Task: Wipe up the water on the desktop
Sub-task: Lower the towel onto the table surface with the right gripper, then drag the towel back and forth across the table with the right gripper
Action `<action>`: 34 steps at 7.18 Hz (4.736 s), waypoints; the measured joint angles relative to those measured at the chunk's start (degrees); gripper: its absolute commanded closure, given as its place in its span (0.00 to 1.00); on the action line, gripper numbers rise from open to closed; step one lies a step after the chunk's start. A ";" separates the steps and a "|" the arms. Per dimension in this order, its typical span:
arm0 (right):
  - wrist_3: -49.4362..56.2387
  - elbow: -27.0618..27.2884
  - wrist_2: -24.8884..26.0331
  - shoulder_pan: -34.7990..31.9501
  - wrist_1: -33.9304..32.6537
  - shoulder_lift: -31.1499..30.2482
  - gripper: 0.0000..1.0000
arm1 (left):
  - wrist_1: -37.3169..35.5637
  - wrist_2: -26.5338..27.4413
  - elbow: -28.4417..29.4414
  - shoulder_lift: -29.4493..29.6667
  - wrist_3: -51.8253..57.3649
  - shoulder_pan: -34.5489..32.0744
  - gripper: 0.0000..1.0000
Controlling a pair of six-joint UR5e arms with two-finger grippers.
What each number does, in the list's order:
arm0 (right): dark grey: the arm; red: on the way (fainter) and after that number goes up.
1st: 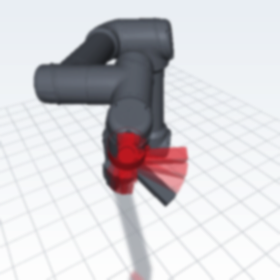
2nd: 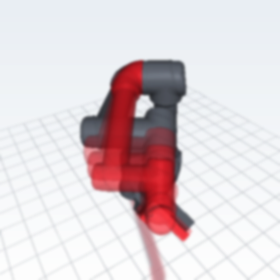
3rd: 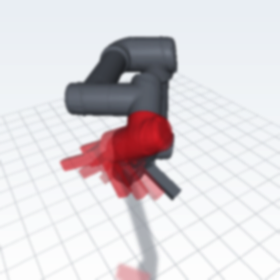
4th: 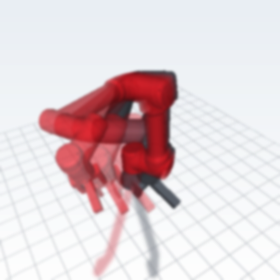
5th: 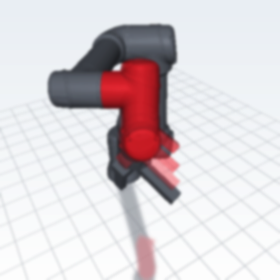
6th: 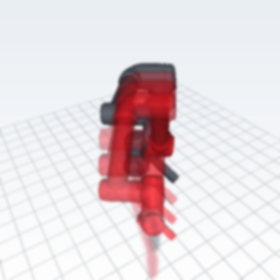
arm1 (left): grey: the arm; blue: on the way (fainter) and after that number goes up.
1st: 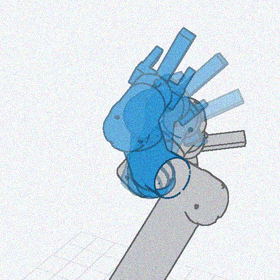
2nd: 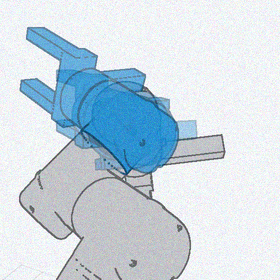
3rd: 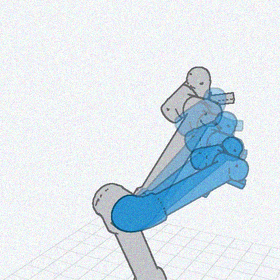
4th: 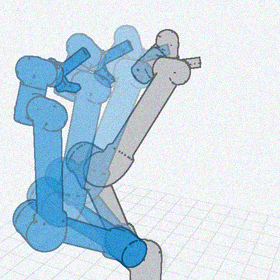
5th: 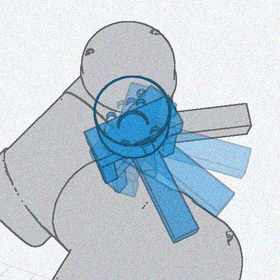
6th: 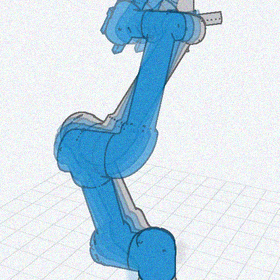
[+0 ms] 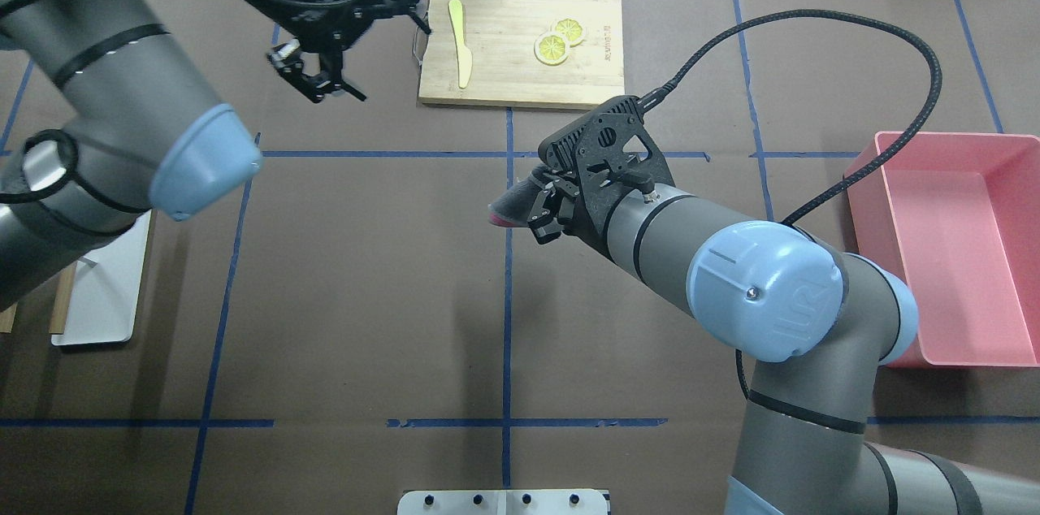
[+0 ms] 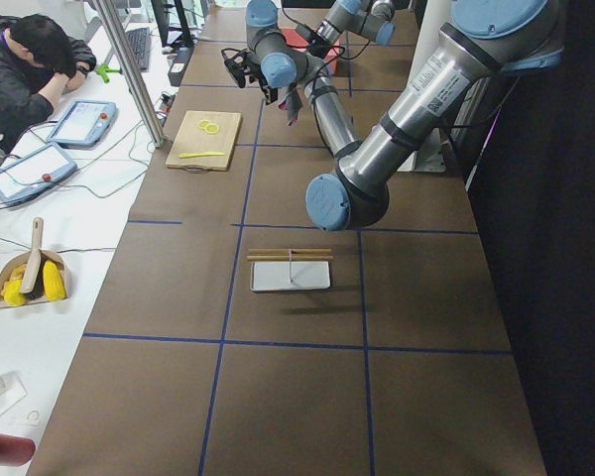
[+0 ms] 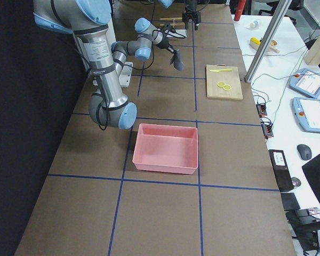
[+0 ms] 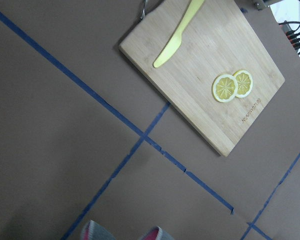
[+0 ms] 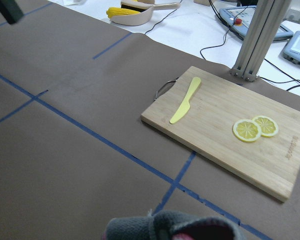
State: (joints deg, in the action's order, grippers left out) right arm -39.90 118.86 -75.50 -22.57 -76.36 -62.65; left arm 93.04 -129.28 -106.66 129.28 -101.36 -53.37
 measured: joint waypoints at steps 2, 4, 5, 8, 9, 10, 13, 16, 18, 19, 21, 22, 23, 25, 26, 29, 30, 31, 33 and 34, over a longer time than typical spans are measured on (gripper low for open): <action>0.00 1.60 -7.13 -4.44 -10.27 -0.03 1.00 | -1.86 -7.37 -3.30 -6.15 9.50 -8.70 0.00; -0.03 2.75 -17.07 -9.94 -21.46 -0.01 1.00 | -6.92 -9.89 -6.97 -10.61 21.77 -14.30 0.00; -0.27 2.95 -22.83 -12.30 -26.04 0.08 1.00 | -10.68 -10.08 -8.94 -12.14 27.72 -16.31 0.00; -7.98 2.64 -32.68 -11.25 -30.32 0.15 1.00 | -19.39 -10.04 -12.31 -16.78 45.50 -22.05 0.00; -10.44 2.48 -36.41 -10.55 -30.90 -0.18 1.00 | -19.91 -9.92 -12.53 -19.12 51.04 -23.89 0.00; -12.74 2.25 -39.87 -10.37 -32.05 -0.91 1.00 | -20.09 -9.78 -12.53 -21.57 56.44 -25.58 0.00; -17.69 -3.28 -43.54 -11.57 -32.28 -2.80 1.00 | -20.17 -9.66 -12.93 -25.00 63.20 -27.89 0.00; -16.72 -15.13 -43.93 -15.88 -22.29 -2.66 1.00 | -20.24 -9.59 -13.93 -25.68 63.54 -28.06 0.00; -13.92 -23.97 -45.78 -20.03 -13.93 -2.41 1.00 | -20.26 -9.53 -15.15 -26.34 63.25 -28.10 0.00; -12.25 -26.23 -46.98 -22.42 -12.25 -2.35 1.00 | -20.26 -9.51 -15.48 -26.43 63.06 -28.10 0.00; -10.00 -28.05 -48.02 -26.83 -11.39 -2.17 1.00 | -20.26 -9.50 -15.59 -26.51 62.87 -28.06 0.00; -9.69 -28.45 -48.20 -28.46 -11.31 -2.04 1.00 | -20.26 -9.50 -15.60 -26.59 62.79 -28.03 0.00; -9.65 -28.95 -48.24 -29.57 -11.26 -1.74 1.00 | -20.27 -9.50 -15.55 -26.68 62.76 -28.03 0.00; -10.77 -29.28 -48.27 -28.07 -11.09 -0.94 1.00 | -20.20 -9.42 -15.32 -27.44 63.67 -28.02 0.00; -12.44 -28.82 -48.31 -26.06 -10.96 -0.79 1.00 | -20.16 -8.93 -15.17 -28.77 66.13 -28.02 0.00; -20.21 -24.42 -48.09 -19.11 -10.83 -1.28 1.00 | -20.20 -5.14 -13.49 -31.49 74.90 -28.09 0.00; -23.97 -21.68 -48.04 -16.05 -10.85 -1.54 1.00 | -20.21 -4.53 -12.81 -31.72 76.60 -28.10 0.00; -27.67 -19.09 -48.04 -12.81 -10.88 -1.73 1.00 | -20.22 -4.28 -12.12 -31.88 77.88 -28.17 0.00; -34.28 -15.27 -47.73 -5.83 -10.90 -2.17 1.00 | -20.18 -3.68 -11.50 -31.96 78.66 -28.25 0.00; -37.18 -13.83 -47.65 -3.05 -10.86 -2.43 1.00 | -20.18 -3.52 -11.42 -31.96 78.74 -28.23 0.00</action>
State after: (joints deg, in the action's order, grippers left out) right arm -77.08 105.03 -123.15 -25.62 -87.22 -65.09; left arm 72.86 -132.80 -118.08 97.32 -22.63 -81.60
